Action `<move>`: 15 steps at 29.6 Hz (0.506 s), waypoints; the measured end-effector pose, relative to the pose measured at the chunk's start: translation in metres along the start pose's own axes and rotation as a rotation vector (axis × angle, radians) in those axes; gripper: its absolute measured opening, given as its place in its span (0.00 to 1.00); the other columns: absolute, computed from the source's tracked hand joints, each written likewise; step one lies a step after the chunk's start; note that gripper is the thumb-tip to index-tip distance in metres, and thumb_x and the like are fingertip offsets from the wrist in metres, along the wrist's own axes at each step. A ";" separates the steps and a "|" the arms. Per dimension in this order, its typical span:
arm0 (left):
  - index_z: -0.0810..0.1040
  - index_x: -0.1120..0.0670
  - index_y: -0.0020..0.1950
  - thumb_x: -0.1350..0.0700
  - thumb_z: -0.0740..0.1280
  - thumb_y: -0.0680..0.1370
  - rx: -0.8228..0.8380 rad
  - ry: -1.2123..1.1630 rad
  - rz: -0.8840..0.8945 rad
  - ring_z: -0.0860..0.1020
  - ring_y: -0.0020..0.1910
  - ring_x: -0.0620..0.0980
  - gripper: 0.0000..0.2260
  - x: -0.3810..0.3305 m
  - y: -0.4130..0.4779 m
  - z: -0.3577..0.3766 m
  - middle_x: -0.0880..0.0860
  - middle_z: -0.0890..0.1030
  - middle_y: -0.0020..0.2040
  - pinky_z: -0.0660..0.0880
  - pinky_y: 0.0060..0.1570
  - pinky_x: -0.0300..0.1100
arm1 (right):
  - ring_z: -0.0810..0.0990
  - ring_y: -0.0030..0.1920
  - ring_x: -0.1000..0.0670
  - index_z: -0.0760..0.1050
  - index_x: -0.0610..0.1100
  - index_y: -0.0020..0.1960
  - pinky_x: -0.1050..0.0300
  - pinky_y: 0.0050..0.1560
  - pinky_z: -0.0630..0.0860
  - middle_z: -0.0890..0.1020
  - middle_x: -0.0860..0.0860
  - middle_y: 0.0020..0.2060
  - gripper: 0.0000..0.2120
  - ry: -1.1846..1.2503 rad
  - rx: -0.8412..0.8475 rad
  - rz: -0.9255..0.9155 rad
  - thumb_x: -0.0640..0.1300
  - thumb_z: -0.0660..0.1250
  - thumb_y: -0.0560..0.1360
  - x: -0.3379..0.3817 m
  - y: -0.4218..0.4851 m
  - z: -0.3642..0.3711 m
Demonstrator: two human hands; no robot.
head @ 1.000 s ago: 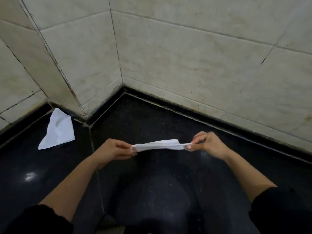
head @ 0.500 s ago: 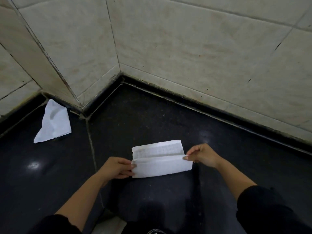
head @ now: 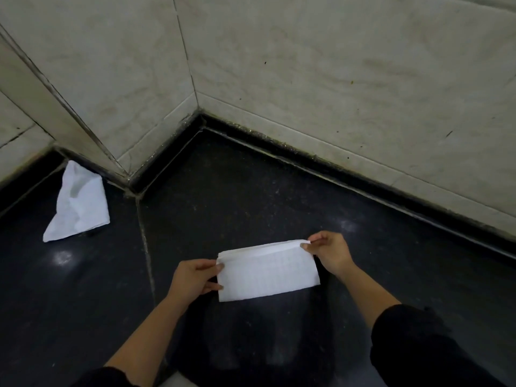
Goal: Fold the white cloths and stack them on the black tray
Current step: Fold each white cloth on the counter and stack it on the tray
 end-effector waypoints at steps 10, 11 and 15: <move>0.83 0.54 0.48 0.55 0.74 0.73 -0.133 0.155 0.063 0.82 0.28 0.49 0.05 -0.002 0.021 0.002 0.51 0.84 0.44 0.73 0.29 0.33 | 0.79 0.42 0.49 0.75 0.44 0.42 0.56 0.48 0.75 0.81 0.48 0.37 0.09 -0.185 -0.091 -0.011 0.43 0.75 0.71 0.000 0.013 0.009; 0.82 0.54 0.47 0.55 0.74 0.73 -0.158 0.188 0.071 0.82 0.27 0.48 0.06 -0.003 0.021 0.002 0.50 0.84 0.43 0.74 0.31 0.35 | 0.79 0.41 0.49 0.75 0.43 0.43 0.57 0.46 0.74 0.80 0.49 0.37 0.09 -0.210 -0.102 -0.014 0.44 0.75 0.71 0.000 0.013 0.008; 0.77 0.54 0.47 0.51 0.73 0.73 -0.217 0.317 0.091 0.81 0.25 0.46 0.10 -0.004 0.018 0.003 0.49 0.83 0.39 0.72 0.30 0.36 | 0.78 0.40 0.50 0.74 0.43 0.46 0.57 0.40 0.73 0.79 0.50 0.37 0.14 -0.276 -0.129 -0.026 0.50 0.75 0.70 0.002 0.008 0.002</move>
Point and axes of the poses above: each hand's wrist, its own y-axis towards the middle knuckle, its own z-axis out of the palm, x = y × z, the point moved 5 cm from there along y, towards the middle knuckle
